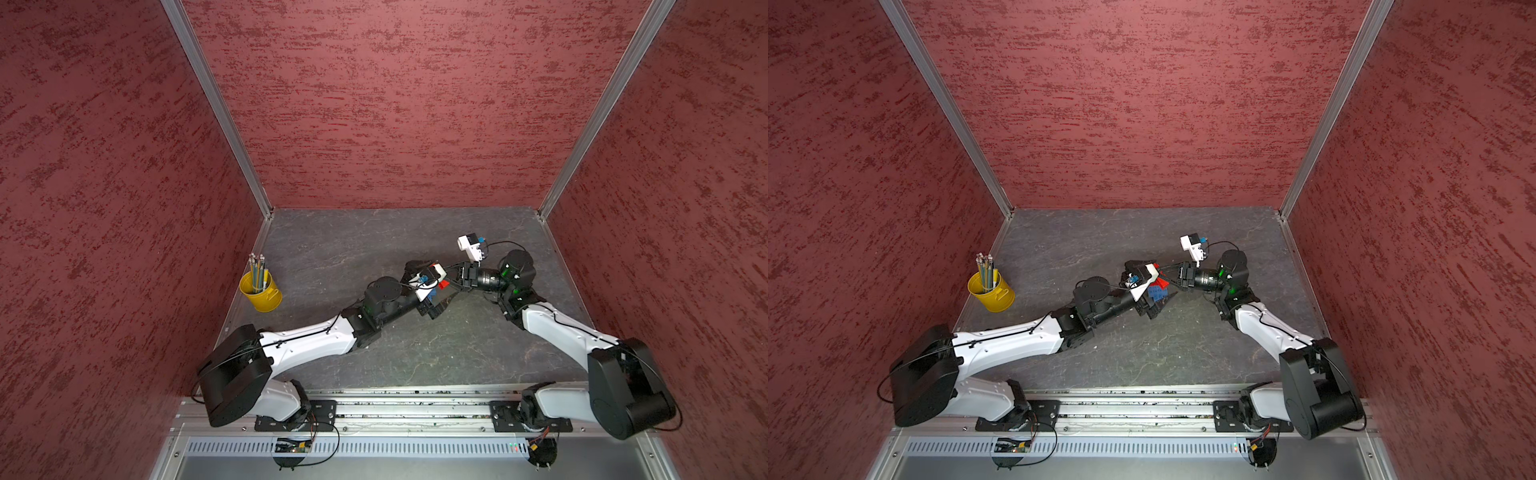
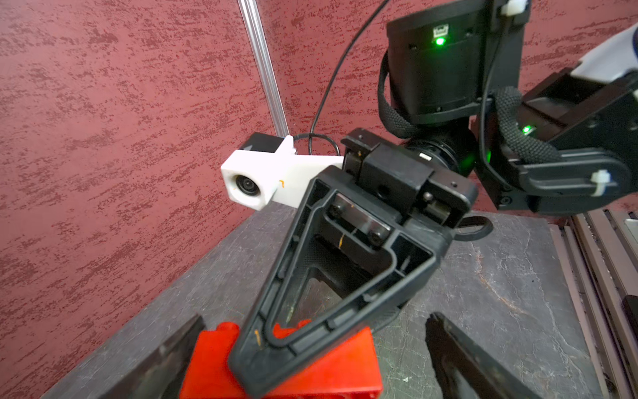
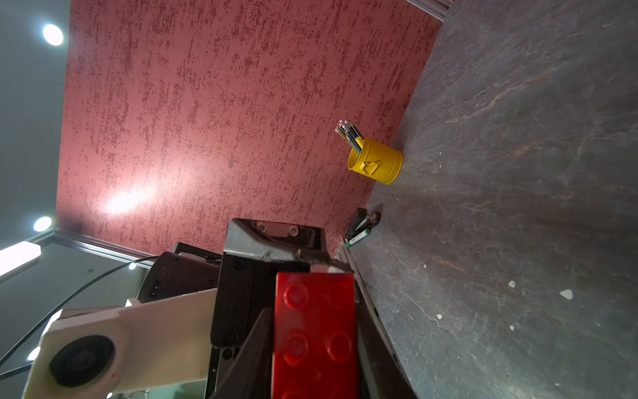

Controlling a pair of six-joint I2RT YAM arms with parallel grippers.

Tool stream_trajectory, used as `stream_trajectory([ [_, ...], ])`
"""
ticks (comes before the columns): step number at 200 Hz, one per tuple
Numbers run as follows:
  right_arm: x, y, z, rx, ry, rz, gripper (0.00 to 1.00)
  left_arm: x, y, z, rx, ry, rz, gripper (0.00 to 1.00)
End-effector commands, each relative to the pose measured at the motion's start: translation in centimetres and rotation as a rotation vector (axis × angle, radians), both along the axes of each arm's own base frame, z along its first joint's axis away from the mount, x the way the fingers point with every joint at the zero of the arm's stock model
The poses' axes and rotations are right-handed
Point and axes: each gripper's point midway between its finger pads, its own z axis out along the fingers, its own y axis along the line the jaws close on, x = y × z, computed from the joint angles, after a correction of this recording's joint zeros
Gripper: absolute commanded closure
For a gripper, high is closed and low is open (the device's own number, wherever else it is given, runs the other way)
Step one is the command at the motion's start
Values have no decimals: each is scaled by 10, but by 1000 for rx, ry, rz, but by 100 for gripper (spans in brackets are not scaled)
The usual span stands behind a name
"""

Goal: Assemble a rectangle with lego
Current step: Place the lego brick at the center of the board.

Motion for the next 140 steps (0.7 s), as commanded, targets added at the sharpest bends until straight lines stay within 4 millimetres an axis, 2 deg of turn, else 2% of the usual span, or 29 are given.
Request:
stream_trajectory([
  [1,10,-1,10,-48,-75,-48,74,-8,8,1,42,16,-4,0],
  [26,24,-6,4,-154,-100,-127,74,-18,40,-8,93,46,51,0],
  [51,43,-26,-19,-385,-123,-273,74,-22,80,-9,98,147,153,0],
  [63,52,-45,-33,-503,-110,-374,75,-15,103,-10,76,236,237,0],
  [97,64,-107,-90,-780,50,-681,76,23,165,-13,-77,478,515,0],
  [113,66,-127,-109,-828,115,-796,75,37,181,-13,-146,513,585,0],
  [140,69,-155,-133,-830,218,-992,74,48,186,-18,-101,457,659,0],
])
